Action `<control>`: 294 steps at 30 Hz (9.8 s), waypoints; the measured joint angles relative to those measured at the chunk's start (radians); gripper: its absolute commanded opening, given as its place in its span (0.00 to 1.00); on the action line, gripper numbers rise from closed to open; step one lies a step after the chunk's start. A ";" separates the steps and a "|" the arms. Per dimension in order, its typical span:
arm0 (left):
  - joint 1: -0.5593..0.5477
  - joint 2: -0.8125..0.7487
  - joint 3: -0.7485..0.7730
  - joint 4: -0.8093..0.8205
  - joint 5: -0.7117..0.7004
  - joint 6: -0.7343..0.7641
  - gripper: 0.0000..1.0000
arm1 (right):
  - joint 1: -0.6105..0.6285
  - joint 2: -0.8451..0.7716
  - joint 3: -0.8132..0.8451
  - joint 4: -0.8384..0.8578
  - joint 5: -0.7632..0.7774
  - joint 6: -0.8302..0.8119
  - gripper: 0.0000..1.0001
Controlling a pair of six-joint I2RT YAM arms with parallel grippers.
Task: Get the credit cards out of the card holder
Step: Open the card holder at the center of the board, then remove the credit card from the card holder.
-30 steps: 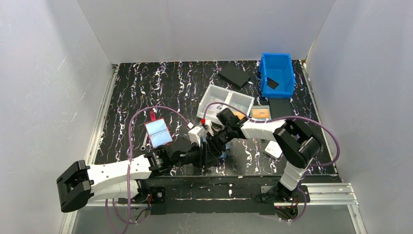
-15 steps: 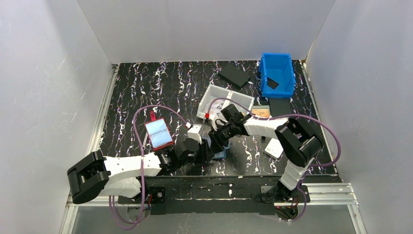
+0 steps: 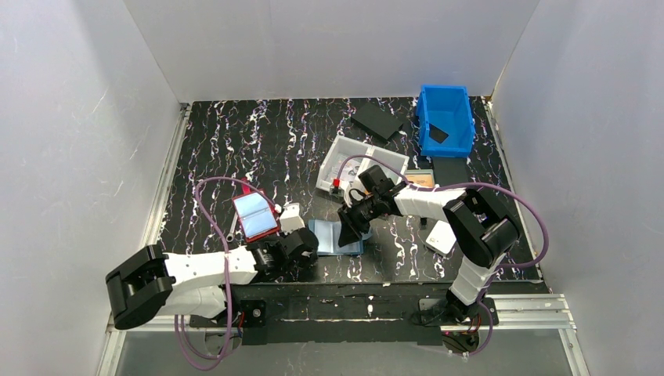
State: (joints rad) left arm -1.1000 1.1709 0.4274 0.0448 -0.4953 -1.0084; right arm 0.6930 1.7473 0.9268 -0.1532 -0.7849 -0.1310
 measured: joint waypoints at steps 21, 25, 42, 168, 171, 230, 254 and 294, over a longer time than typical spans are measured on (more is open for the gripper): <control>0.004 -0.340 0.126 -0.184 0.149 0.019 0.46 | -0.052 0.000 0.000 0.000 -0.008 0.005 0.17; 0.004 -0.337 0.142 -0.081 0.248 0.093 0.38 | -0.052 0.000 0.000 -0.001 -0.010 0.016 0.12; 0.086 0.250 0.293 -0.016 0.290 0.125 0.28 | -0.181 -0.021 0.027 -0.105 -0.019 -0.074 0.16; 0.149 0.363 0.117 0.314 0.408 -0.069 0.19 | -0.195 -0.026 -0.010 -0.036 0.138 0.105 0.40; 0.149 0.363 0.117 0.314 0.408 -0.069 0.19 | -0.195 -0.026 -0.010 -0.036 0.116 0.105 0.40; 0.176 0.310 0.037 0.393 0.449 -0.077 0.29 | -0.196 0.029 -0.024 0.030 -0.186 0.222 0.13; 0.248 0.124 -0.083 0.306 0.428 -0.218 0.33 | -0.182 -0.008 -0.026 0.013 -0.033 0.216 0.01; 0.267 -0.010 -0.105 0.157 0.455 -0.077 0.40 | 0.039 -0.019 -0.032 0.045 -0.116 0.183 0.48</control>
State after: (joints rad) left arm -0.8326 1.1610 0.3229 0.2020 -0.0406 -1.0855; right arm 0.7319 1.7287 0.8944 -0.1078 -0.9005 0.0517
